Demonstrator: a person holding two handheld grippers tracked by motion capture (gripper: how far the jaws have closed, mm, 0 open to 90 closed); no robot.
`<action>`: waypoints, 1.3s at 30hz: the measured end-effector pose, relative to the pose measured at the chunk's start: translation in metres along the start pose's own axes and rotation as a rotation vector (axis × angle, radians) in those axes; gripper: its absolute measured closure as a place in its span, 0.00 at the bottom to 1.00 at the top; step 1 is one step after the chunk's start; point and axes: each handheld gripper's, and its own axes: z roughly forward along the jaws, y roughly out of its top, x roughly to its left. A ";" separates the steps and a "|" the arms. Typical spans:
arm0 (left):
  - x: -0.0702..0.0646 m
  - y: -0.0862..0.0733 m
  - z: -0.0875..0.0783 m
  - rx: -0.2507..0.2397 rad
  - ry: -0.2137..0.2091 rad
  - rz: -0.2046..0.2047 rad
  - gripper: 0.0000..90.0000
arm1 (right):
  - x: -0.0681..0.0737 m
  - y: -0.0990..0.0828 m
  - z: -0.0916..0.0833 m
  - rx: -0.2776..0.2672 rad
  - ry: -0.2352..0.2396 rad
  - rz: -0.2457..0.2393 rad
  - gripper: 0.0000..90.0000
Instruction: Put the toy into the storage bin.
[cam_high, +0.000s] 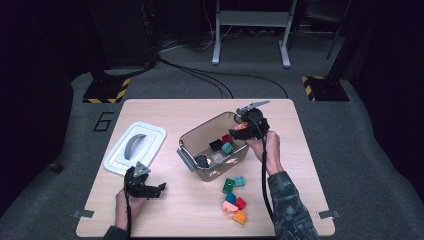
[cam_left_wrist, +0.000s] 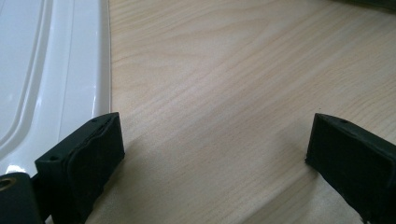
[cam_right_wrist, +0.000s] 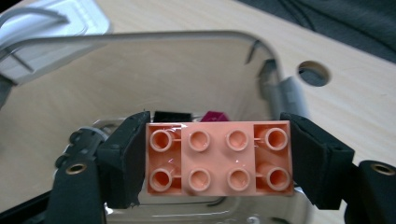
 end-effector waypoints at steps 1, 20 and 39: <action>0.000 0.000 0.000 0.001 0.000 0.000 0.04 | 0.004 -0.001 0.003 0.011 0.003 -0.010 0.30; 0.000 0.000 -0.001 0.011 -0.003 -0.002 0.04 | 0.021 -0.014 0.013 0.176 0.001 -0.036 0.30; 0.000 0.000 -0.001 0.008 -0.002 -0.005 0.05 | 0.025 -0.019 0.002 0.142 -0.020 -0.051 0.14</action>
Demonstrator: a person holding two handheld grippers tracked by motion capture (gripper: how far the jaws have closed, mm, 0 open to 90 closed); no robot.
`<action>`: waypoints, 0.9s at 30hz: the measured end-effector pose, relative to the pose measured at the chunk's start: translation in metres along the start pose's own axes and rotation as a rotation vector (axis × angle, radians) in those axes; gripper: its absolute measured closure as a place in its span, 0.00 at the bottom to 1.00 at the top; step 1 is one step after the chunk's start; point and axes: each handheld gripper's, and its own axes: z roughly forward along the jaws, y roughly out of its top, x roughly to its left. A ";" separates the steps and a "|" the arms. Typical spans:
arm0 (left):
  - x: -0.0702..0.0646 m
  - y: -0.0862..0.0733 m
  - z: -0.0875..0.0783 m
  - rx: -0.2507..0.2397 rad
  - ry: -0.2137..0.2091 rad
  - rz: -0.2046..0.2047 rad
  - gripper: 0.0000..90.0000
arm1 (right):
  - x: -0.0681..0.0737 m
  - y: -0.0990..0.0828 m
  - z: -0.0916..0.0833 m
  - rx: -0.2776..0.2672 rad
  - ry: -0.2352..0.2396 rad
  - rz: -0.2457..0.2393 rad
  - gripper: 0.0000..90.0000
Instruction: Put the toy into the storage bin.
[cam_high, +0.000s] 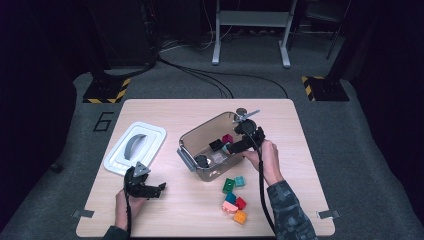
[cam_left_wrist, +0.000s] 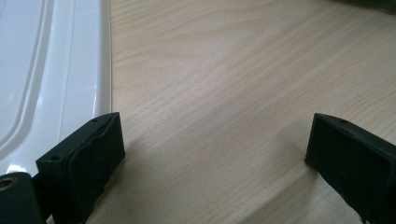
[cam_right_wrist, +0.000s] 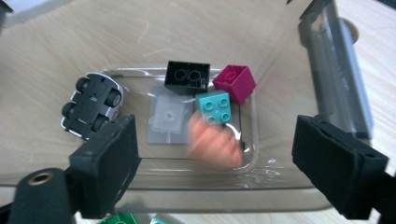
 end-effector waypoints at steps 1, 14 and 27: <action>0.000 0.000 0.000 -0.002 -0.001 0.003 0.05 | 0.000 -0.001 -0.002 -0.008 0.003 0.000 0.13; 0.000 0.000 0.000 -0.001 -0.001 0.004 0.05 | 0.001 -0.039 -0.031 -0.118 -0.012 0.028 0.06; 0.000 0.000 0.000 -0.001 0.001 0.006 0.05 | -0.007 -0.091 -0.028 -0.162 -0.008 0.101 0.08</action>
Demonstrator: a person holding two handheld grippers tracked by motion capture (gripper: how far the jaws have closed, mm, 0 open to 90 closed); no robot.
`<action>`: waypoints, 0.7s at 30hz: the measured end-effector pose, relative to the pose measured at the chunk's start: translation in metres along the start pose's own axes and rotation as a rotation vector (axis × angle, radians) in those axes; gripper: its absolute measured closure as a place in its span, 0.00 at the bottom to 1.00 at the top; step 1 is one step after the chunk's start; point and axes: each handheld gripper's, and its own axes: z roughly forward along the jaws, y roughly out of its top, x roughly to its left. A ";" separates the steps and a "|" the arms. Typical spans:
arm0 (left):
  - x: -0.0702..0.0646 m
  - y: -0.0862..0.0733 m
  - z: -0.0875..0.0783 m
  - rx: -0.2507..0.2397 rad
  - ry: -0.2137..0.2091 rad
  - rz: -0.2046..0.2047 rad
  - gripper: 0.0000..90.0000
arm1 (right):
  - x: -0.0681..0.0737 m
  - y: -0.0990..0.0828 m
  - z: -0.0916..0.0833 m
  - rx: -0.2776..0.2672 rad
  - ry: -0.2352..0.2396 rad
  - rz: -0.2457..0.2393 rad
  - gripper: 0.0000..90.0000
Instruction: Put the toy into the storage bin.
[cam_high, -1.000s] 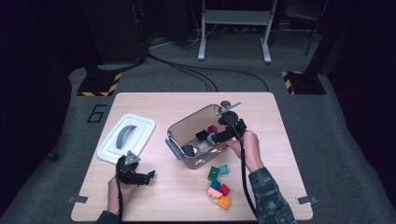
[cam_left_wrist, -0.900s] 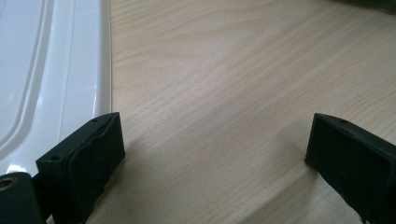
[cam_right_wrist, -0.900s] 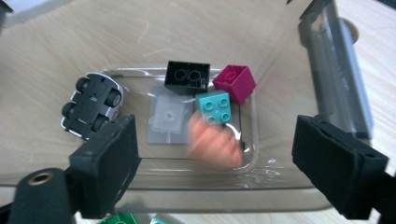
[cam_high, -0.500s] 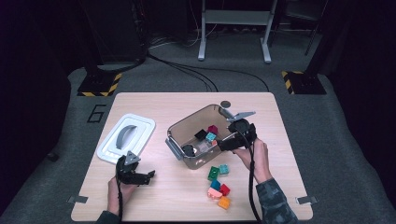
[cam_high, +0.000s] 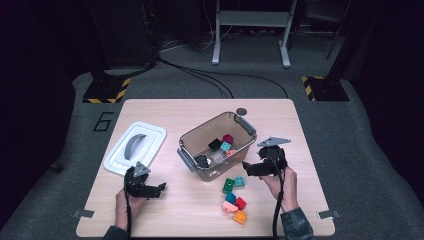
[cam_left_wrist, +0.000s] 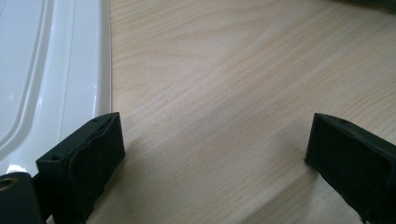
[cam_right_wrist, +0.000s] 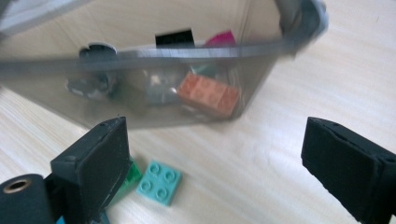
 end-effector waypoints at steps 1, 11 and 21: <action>0.000 0.000 0.000 0.000 -0.001 0.000 0.05 | 0.000 -0.006 0.002 0.004 0.002 0.019 0.08; 0.000 0.000 0.001 -0.006 0.001 -0.003 0.05 | -0.001 -0.044 0.034 0.052 0.032 0.054 0.15; 0.000 0.000 0.000 -0.001 0.000 -0.002 0.05 | 0.018 -0.049 0.061 0.089 0.076 0.048 0.24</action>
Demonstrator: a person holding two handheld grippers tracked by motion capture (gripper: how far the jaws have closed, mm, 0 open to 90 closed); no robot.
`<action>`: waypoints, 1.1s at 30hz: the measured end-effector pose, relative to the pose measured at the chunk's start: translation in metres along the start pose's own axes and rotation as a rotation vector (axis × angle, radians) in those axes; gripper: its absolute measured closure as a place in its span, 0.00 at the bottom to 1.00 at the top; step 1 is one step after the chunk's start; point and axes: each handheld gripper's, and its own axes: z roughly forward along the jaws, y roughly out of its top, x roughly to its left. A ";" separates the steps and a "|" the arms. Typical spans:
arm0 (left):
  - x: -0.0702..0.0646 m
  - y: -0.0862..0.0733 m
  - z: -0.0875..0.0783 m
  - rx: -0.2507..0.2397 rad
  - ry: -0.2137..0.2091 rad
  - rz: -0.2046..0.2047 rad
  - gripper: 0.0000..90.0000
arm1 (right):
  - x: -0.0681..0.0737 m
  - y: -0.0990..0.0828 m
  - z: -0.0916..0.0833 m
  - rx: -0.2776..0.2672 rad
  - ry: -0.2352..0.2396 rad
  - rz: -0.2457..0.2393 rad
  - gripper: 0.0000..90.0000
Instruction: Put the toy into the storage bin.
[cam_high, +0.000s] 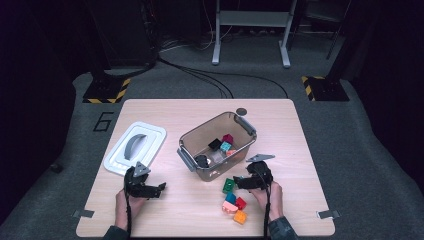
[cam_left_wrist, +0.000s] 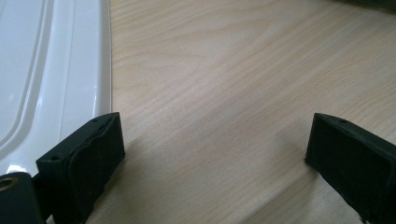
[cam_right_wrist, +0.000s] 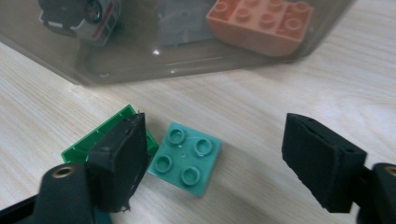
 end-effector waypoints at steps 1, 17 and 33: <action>0.000 0.000 0.000 0.001 0.000 0.001 0.05 | 0.001 0.000 0.002 -0.003 0.003 -0.003 0.25; 0.000 0.000 0.000 0.000 0.000 -0.001 0.05 | -0.008 -0.008 0.007 0.051 -0.010 0.002 0.62; 0.000 0.000 0.000 0.001 0.001 0.003 0.05 | -0.005 0.002 0.009 0.116 -0.067 -0.053 0.65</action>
